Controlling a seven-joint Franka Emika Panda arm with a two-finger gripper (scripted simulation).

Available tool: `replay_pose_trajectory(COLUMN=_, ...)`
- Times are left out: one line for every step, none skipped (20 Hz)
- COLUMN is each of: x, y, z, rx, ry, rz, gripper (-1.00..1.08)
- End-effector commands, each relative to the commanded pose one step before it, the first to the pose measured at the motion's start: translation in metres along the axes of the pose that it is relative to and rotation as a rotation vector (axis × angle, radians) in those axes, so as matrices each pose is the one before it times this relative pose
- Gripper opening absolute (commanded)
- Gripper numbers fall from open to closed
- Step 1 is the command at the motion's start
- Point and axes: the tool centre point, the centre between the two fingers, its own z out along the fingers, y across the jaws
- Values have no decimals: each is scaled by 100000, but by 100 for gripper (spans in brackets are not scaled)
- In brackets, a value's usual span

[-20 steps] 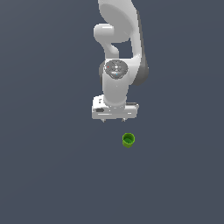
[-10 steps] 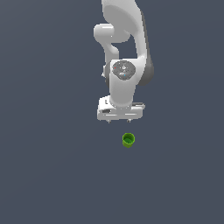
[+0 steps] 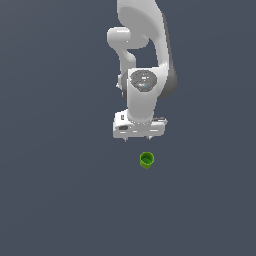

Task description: Pick up the object and move it to a goal position.

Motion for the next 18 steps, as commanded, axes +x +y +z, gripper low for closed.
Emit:
replay_pose_trajectory(x=126, y=-93, z=102, rx=-94, ry=32, rz=-2308, gripper=100)
replay_pose_trajectory(x=76, y=-58, z=54, rx=-44, ry=29, rz=-1289, gripper=100)
replay_pose_trajectory(x=83, y=-56, z=59, rx=-53, ry=30, rz=-1426, gripper=100)
replay_pose_trajectory(x=90, y=-49, z=65, rx=-63, ry=30, rz=-1564, gripper=100)
replay_pose_trajectory(x=96, y=-46, z=70, rx=-72, ry=31, rz=-1699, gripper=100)
replay_pose_trajectory(x=105, y=-48, z=76, rx=-76, ry=33, rz=-1834, gripper=100)
replay_pose_trajectory(x=116, y=-56, z=83, rx=-78, ry=38, rz=-1994, gripper=100)
replay_pose_trajectory(x=127, y=-61, z=89, rx=-80, ry=41, rz=-2145, gripper=100)
replay_pose_trajectory(x=136, y=-62, z=95, rx=-84, ry=44, rz=-2291, gripper=100)
replay_pose_trajectory(x=146, y=-62, z=102, rx=-88, ry=46, rz=-2440, gripper=100)
replay_pose_trajectory(x=156, y=-62, z=108, rx=-91, ry=50, rz=-2591, gripper=100)
replay_pose_trajectory(x=167, y=-62, z=115, rx=-93, ry=53, rz=-2744, gripper=100)
replay_pose_trajectory(x=177, y=-62, z=121, rx=-95, ry=57, rz=-2896, gripper=100)
replay_pose_trajectory(x=187, y=-60, z=127, rx=-97, ry=61, rz=-3032, gripper=100)
replay_pose_trajectory(x=190, y=-56, z=128, rx=-95, ry=63, rz=-3053, gripper=100)
replay_pose_trajectory(x=191, y=-50, z=128, rx=-92, ry=65, rz=-3050, gripper=100)
replay_pose_trajectory(x=192, y=-45, z=128, rx=-89, ry=67, rz=-3047, gripper=100)
replay_pose_trajectory(x=193, y=-40, z=128, rx=-86, ry=69, rz=-3043, gripper=100)
